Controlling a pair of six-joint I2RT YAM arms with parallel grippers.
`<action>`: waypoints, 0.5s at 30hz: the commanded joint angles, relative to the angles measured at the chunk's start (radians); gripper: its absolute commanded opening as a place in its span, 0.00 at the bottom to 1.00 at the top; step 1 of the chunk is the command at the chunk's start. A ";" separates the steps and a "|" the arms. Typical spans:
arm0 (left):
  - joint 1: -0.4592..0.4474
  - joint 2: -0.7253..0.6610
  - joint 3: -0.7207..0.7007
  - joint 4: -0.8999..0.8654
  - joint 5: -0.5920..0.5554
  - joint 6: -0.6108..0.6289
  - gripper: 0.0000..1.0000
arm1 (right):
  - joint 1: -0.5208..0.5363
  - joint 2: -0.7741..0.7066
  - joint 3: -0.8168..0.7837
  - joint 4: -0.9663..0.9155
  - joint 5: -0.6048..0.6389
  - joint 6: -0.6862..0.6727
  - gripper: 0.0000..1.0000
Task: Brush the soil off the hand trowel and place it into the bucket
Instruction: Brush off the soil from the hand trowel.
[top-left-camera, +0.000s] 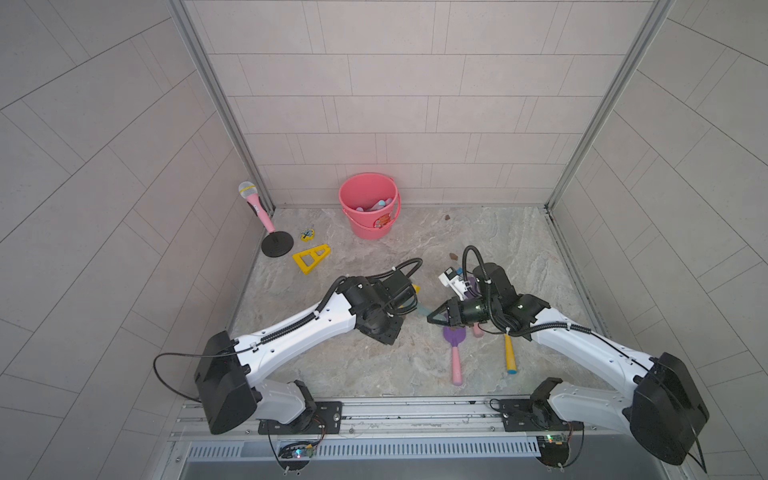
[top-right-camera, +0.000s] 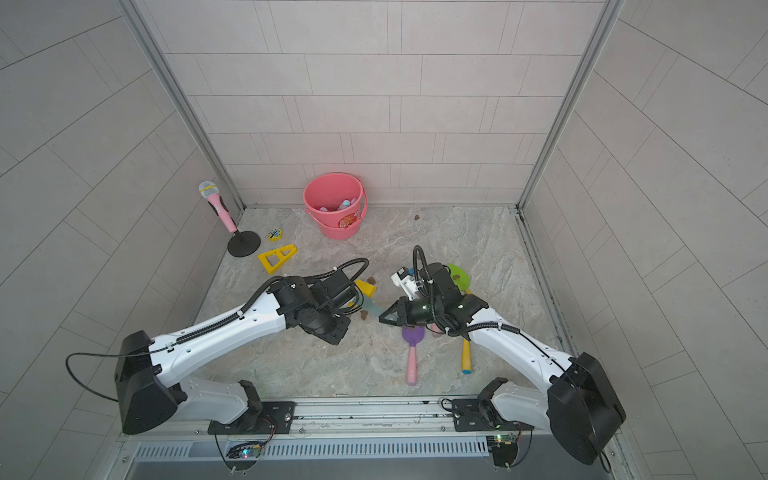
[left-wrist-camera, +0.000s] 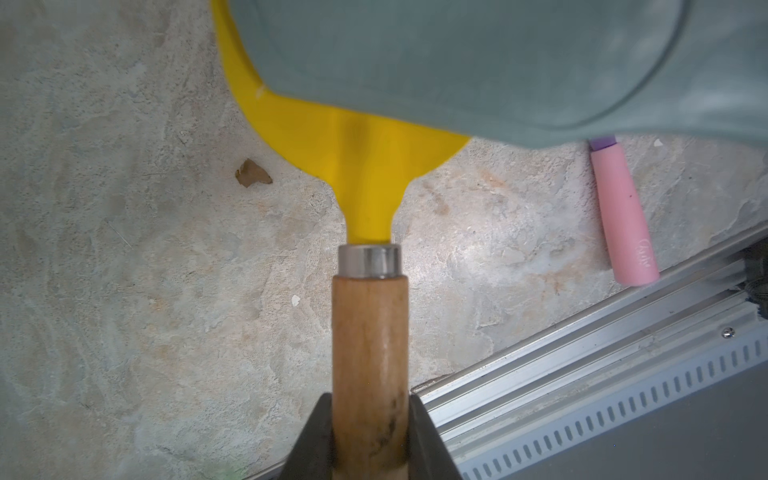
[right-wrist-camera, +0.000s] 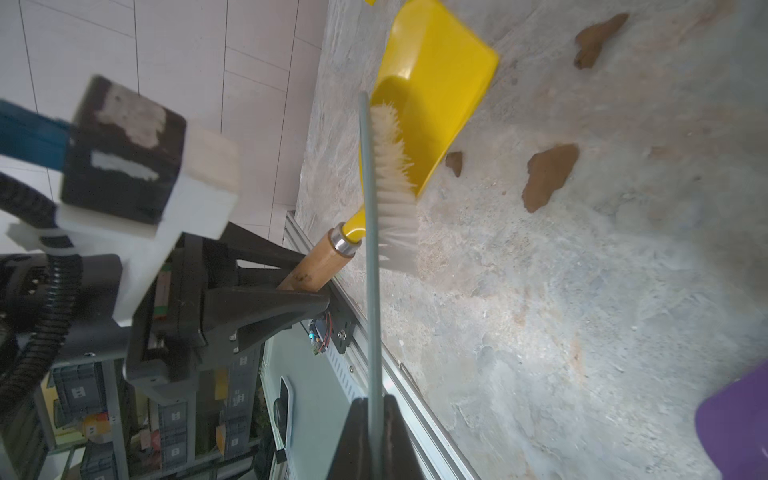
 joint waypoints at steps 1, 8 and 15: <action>0.002 -0.036 -0.005 0.008 -0.020 -0.001 0.00 | -0.063 -0.010 -0.029 -0.020 0.030 0.047 0.00; 0.002 -0.043 -0.003 0.011 -0.014 -0.002 0.00 | -0.266 -0.134 -0.072 -0.046 -0.009 0.042 0.00; 0.006 -0.047 0.041 -0.012 0.035 -0.027 0.00 | -0.333 -0.366 -0.093 -0.257 0.362 -0.291 0.00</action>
